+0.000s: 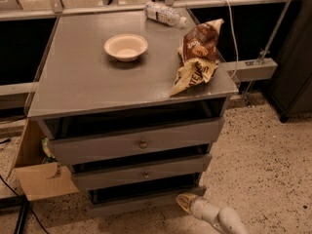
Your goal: Close bottom drawer
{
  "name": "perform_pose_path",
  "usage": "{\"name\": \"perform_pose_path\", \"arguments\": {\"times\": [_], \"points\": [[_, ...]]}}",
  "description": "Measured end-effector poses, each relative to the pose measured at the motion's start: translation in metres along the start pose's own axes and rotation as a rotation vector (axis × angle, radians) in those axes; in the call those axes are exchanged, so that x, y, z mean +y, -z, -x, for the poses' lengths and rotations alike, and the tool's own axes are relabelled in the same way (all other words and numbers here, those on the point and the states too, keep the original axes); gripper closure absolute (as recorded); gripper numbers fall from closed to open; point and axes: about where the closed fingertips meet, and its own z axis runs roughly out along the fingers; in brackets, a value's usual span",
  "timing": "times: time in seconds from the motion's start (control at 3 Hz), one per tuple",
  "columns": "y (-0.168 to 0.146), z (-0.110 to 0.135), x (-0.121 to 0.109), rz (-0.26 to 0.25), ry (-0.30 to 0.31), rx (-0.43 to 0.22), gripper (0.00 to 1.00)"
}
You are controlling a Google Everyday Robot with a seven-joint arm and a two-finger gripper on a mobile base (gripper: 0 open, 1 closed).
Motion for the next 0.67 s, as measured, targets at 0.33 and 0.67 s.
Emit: {"name": "perform_pose_path", "arguments": {"times": [0.33, 0.67], "points": [[-0.015, -0.004, -0.018, -0.037, 0.019, -0.016, 1.00], [-0.030, -0.009, -0.033, -0.060, 0.032, -0.024, 1.00]]}}
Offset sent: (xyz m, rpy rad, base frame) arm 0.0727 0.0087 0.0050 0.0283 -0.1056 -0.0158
